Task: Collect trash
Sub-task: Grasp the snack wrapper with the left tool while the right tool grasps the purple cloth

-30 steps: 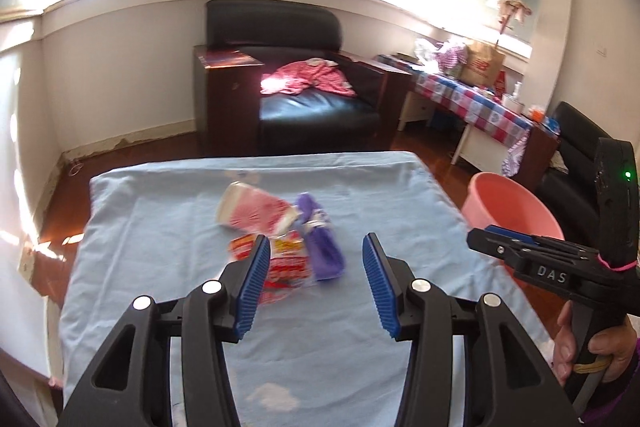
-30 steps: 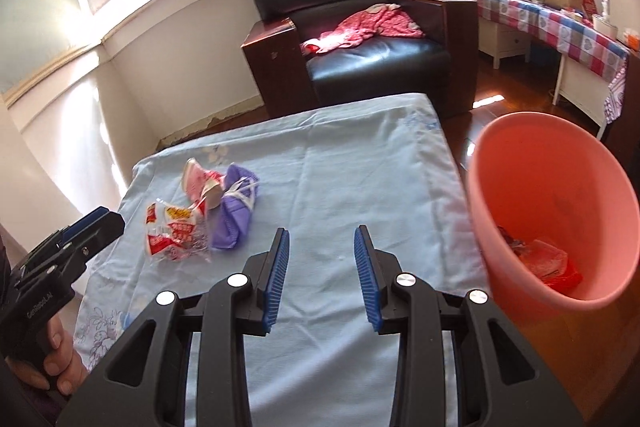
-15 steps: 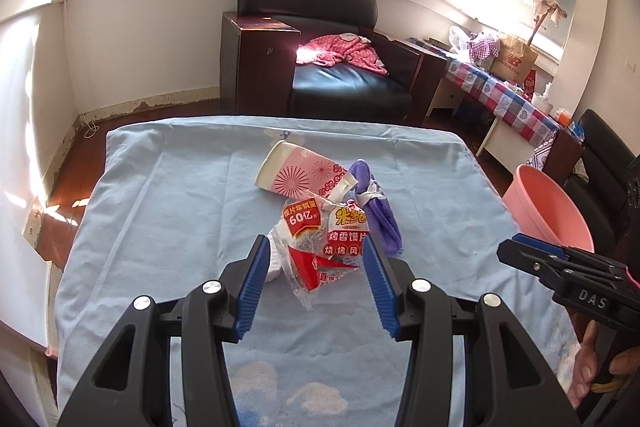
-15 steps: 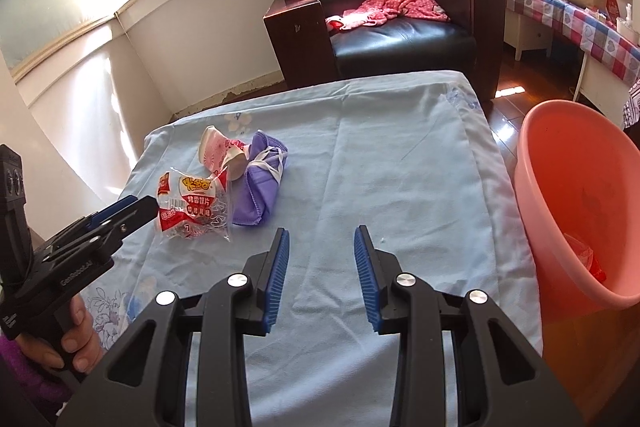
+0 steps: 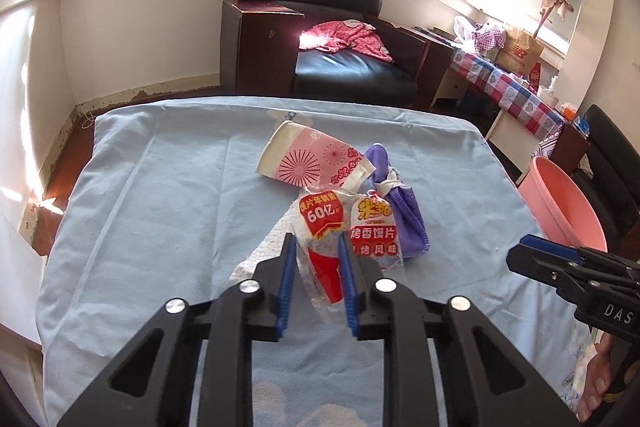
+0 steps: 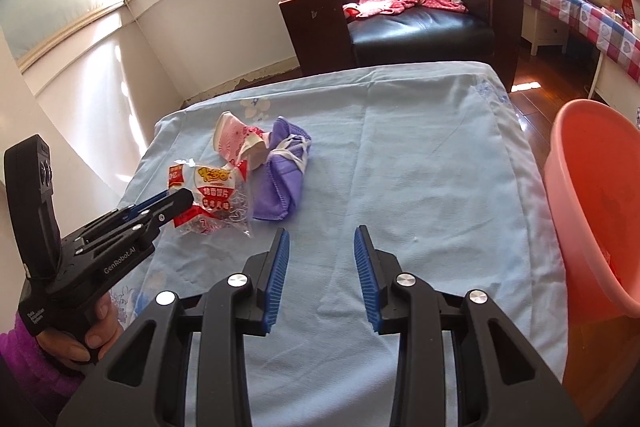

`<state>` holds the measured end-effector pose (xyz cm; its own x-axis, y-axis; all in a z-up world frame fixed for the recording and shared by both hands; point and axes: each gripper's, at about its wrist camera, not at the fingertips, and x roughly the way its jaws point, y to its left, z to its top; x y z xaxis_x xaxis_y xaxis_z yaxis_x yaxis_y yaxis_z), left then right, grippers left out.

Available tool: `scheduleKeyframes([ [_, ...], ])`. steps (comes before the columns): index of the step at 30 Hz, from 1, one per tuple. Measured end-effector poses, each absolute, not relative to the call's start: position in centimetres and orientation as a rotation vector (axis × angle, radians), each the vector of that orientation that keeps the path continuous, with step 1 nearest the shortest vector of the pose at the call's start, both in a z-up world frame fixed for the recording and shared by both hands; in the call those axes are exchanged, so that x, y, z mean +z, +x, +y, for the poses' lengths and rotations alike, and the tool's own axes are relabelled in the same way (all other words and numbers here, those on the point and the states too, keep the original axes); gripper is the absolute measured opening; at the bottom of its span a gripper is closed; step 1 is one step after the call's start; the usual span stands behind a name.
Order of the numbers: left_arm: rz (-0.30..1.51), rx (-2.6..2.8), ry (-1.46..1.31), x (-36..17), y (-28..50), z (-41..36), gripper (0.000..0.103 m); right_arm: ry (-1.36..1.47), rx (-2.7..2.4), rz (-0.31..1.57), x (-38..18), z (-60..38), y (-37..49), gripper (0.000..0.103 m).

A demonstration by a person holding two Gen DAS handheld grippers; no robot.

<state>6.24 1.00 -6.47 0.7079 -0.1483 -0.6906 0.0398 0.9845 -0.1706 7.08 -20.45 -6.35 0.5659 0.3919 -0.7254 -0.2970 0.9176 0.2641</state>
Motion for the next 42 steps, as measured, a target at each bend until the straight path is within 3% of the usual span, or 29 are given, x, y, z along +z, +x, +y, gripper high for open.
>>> scheduleKeyframes([
  [7,0.77,-0.12,-0.185,-6.2,5.6,1.9,0.007,0.073,0.447,0.882,-6.2,-18.3,8.0,0.034],
  [29,0.71,-0.07,-0.293,-4.3,3.3,6.1,0.006,0.097,0.454,0.985,-9.8,-14.3,13.3,0.034],
  [35,0.714,-0.069,-0.298,-4.3,3.4,6.1,0.006,0.052,0.447,0.951,-9.2,-14.5,12.7,0.012],
  [42,0.706,-0.067,-0.287,-4.1,3.4,5.9,0.006,0.096,0.428,0.907,-7.9,-16.6,11.6,0.009],
])
